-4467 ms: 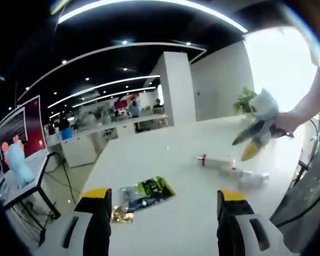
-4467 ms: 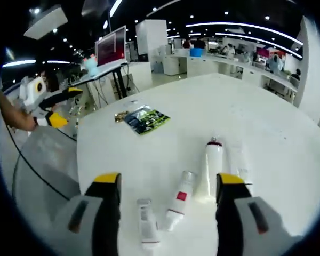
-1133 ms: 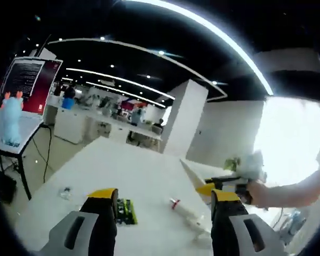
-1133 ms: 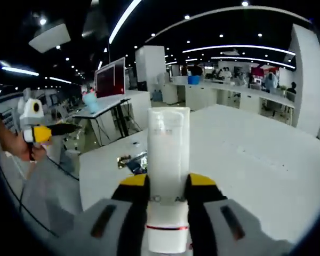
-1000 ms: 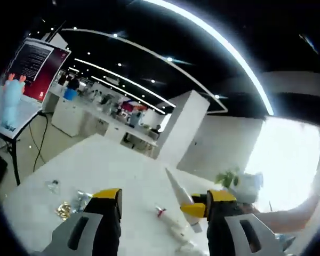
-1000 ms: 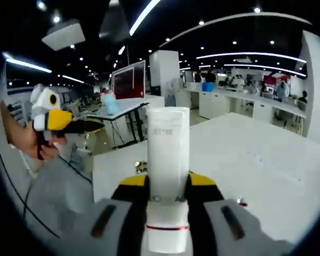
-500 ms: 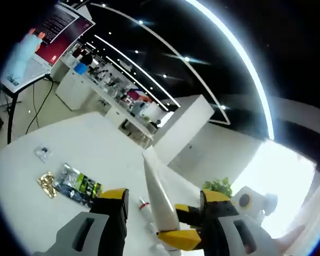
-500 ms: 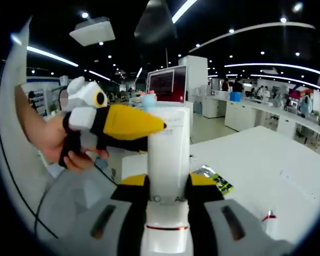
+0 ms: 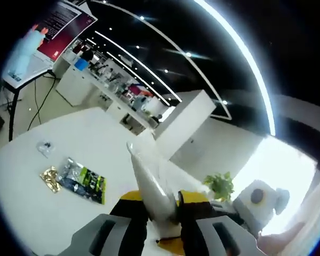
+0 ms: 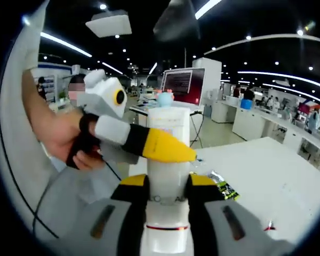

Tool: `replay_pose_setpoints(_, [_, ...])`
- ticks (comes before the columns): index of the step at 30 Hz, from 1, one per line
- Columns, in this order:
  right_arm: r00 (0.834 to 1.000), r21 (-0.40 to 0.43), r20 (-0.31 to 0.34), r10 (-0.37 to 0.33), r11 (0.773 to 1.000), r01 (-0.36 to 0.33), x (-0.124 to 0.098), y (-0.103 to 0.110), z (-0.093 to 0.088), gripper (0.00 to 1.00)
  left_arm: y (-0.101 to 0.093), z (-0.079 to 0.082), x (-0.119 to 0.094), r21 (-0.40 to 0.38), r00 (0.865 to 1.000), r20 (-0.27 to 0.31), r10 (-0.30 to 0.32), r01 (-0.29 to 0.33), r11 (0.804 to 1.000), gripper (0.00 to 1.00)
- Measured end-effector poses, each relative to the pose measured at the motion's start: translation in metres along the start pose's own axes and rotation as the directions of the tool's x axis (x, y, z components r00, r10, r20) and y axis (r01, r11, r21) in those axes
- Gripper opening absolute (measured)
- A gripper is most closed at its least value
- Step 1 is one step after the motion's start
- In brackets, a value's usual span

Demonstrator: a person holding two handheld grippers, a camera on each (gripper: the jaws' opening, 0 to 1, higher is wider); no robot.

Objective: Arrange the skincare products in the storage area until every visible bottle or jar stands upright without overlapping.

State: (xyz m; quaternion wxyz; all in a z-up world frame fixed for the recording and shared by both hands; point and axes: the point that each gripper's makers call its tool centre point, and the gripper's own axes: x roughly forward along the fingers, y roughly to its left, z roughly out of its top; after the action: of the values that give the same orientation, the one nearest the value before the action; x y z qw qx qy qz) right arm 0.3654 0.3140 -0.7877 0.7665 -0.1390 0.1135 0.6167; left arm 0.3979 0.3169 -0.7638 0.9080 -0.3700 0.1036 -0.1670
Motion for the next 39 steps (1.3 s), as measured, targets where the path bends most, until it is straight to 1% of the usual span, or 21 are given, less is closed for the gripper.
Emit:
replay_pose_setpoints(1, [1.0,0.001,-0.001,-0.002,1.0,0.002,0.0,0.0,0.0,0.28,-0.001,-0.003,0.001,-0.008,1.0,-0.012,-0.002,0.002,1.0,0.22])
replay_pose_setpoints(4, [1.0,0.014,0.009,-0.009,1.0,0.009,-0.002,0.001,-0.002,0.29,-0.004,-0.004,0.0,-0.006,1.0,-0.021,-0.014,0.014,1.0,0.2])
replay_pose_setpoints(7, [1.0,0.013,0.001,-0.009,1.0,0.009,-0.002,0.004,-0.006,0.3,-0.003,-0.01,0.0,0.023,0.998,-0.067,0.013,-0.011,1.0,0.18])
replay_pose_setpoints(11, [1.0,0.034,-0.019,-0.016,0.999,0.017,-0.001,0.003,-0.012,0.31,-0.001,-0.015,0.003,0.037,0.995,-0.102,0.019,-0.015,0.999,0.15])
replay_pose_setpoints(14, [0.999,0.036,-0.037,0.006,0.999,-0.005,0.0,0.002,-0.013,0.32,0.0,-0.016,0.002,0.057,0.994,-0.111,0.02,-0.014,0.998,0.14])
replay_pose_setpoints(16, [0.999,0.041,-0.04,0.025,0.999,-0.023,0.0,0.002,-0.013,0.32,0.0,-0.015,0.002,0.068,0.993,-0.117,0.019,-0.011,0.998,0.13])
replay_pose_setpoints(22, [0.998,0.058,-0.043,0.048,0.997,-0.045,-0.002,0.002,-0.015,0.33,-0.001,-0.017,0.003,0.104,0.99,-0.138,0.009,0.006,0.995,0.13])
replay_pose_setpoints(27, [0.994,0.135,-0.031,0.102,0.986,-0.097,-0.01,0.005,-0.02,0.34,-0.003,-0.023,0.004,0.113,0.986,-0.169,-0.009,0.029,0.993,0.13])
replay_pose_setpoints(30, [0.99,0.149,-0.061,0.128,0.982,-0.118,-0.016,0.004,-0.029,0.39,-0.004,-0.024,0.005,0.111,0.985,-0.171,-0.02,0.039,0.993,0.12])
replay_pose_setpoints(31, [0.989,0.159,-0.062,0.132,0.98,-0.121,-0.018,0.003,-0.03,0.42,-0.005,-0.025,0.005,0.1,0.985,-0.174,-0.024,0.042,0.994,0.12])
replay_pose_setpoints(34, [0.988,0.212,-0.048,0.147,0.968,-0.134,-0.025,0.004,-0.033,0.43,-0.005,-0.026,0.005,0.095,0.984,-0.175,-0.027,0.044,0.994,0.12])
replay_pose_setpoints(36, [0.988,0.219,-0.047,0.149,0.966,-0.136,-0.028,0.004,-0.034,0.44,-0.005,-0.028,0.005,0.101,0.983,-0.181,-0.028,0.047,0.994,0.12])
replay_pose_setpoints(39, [0.986,0.241,-0.034,0.163,0.959,-0.15,-0.034,0.004,-0.034,0.48,-0.005,-0.029,0.004,0.114,0.981,-0.192,-0.035,0.057,0.992,0.12])
